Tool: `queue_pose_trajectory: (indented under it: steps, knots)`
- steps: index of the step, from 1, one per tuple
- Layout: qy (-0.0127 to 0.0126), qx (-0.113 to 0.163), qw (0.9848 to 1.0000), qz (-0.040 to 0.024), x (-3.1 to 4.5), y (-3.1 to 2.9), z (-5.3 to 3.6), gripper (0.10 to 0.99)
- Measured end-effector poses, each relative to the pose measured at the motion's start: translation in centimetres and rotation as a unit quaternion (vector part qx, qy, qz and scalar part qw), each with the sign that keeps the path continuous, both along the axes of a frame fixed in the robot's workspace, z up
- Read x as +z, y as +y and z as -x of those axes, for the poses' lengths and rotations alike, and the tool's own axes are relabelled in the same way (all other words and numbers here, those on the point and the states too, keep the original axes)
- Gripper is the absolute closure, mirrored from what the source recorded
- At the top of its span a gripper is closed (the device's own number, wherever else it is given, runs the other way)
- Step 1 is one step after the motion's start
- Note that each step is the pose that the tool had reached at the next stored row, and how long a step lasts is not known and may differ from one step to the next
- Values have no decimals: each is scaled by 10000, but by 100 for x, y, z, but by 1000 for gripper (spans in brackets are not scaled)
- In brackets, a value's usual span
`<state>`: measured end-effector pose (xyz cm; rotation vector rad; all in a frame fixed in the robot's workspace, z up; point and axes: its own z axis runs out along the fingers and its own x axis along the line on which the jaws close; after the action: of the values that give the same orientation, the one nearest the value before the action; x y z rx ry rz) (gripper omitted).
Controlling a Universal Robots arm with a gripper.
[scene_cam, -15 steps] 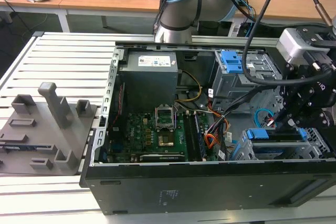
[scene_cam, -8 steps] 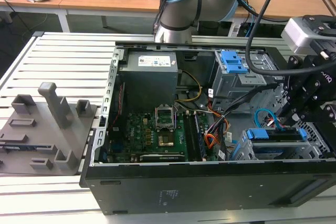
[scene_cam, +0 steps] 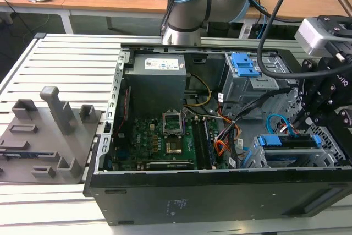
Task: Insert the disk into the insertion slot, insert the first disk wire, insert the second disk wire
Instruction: 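Insert the second disk wire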
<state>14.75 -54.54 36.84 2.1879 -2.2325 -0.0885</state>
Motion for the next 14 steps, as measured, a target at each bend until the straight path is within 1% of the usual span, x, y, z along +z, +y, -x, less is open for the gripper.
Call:
queue_pose_trajectory:
  steps: [1, 11, 12, 14]
  knots:
    - [0, 0, 10000, 0, 0, 0, 0, 980]
    - [0, 0, 10000, 1, 6, 0, 0, 980]
    - [0, 0, 10000, 2, 7, -2, 24, 980]
    - [0, 1, 10000, -1, 4, -5, 147, 980]
